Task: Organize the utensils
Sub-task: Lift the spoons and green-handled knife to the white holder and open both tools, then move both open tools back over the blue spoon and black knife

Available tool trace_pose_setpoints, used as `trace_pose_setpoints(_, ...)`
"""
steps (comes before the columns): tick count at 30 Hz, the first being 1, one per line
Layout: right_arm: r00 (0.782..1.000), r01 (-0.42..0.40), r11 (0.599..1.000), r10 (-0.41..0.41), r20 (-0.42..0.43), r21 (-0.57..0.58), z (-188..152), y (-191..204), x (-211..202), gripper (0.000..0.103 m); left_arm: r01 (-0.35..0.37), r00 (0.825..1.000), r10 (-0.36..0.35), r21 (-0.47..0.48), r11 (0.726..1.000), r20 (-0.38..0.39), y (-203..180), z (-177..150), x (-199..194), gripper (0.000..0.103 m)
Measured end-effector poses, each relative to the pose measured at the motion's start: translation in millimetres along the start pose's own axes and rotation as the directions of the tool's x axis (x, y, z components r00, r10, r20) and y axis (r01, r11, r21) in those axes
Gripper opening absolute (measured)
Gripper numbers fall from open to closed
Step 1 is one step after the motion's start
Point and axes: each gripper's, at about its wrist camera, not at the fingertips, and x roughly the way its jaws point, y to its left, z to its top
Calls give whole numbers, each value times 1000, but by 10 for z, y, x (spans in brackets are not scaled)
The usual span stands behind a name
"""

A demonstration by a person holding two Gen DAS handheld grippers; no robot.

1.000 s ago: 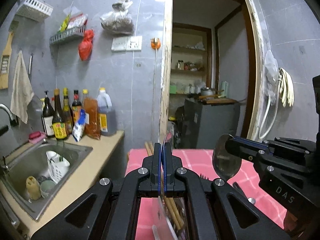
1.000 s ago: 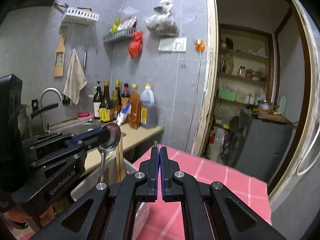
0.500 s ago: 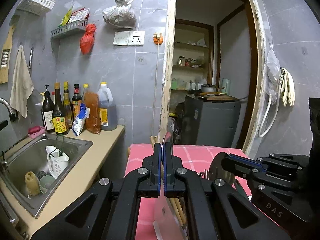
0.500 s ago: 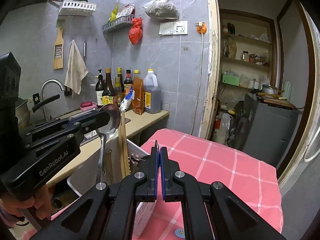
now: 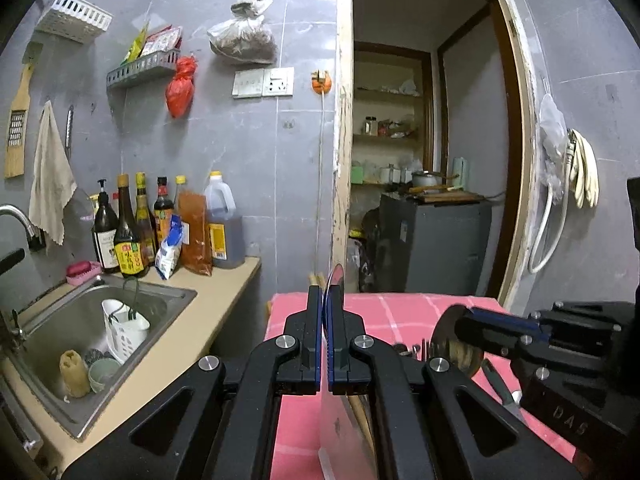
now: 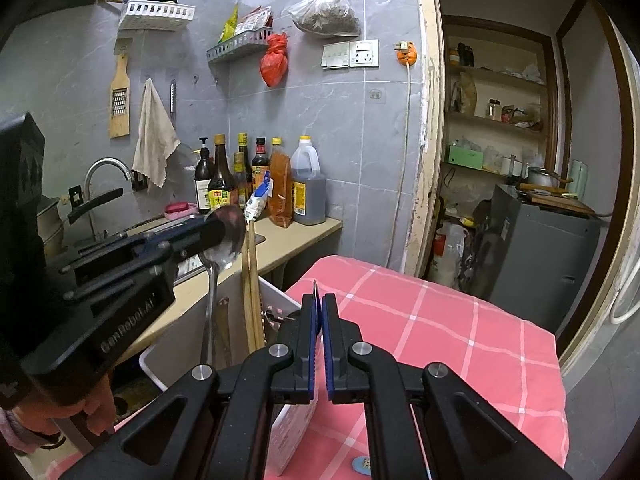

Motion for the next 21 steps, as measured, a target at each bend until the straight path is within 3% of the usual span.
trace_pose_setpoints(3,1000,-8,1000,8,-6,2,-7,-7,-20,9,3,1000,-3,-9,1000,-25,13,-26,14,0)
trace_pose_setpoints(7,1000,-1,1000,0,19,19,33,-48,-125,26,0,998,-3,-44,999,-58,39,-9,-6,3)
trace_pose_setpoints(9,999,7,999,-8,34,31,65,-98,-191,28,7,998,-11,-61,998,-65,47,15,-30,12)
trace_pose_setpoints(11,999,16,998,-19,51,54,96,-175,-287,39,10,998,-15,-82,997,-54,47,50,-84,30)
trace_pose_setpoints(15,995,42,992,-52,88,115,155,-369,-501,52,16,999,-20,-114,993,-36,23,184,-193,31)
trace_pose_setpoints(16,993,50,990,-63,96,132,171,-423,-561,61,18,999,-22,-119,993,-32,5,220,-223,34)
trace_pose_setpoints(17,991,64,986,-81,109,155,184,-499,-646,71,23,999,-26,-125,992,-22,-23,266,-264,40)
trace_pose_setpoints(21,982,107,971,-137,131,212,165,-771,-915,88,77,997,-73,-146,986,32,-203,424,-432,59)
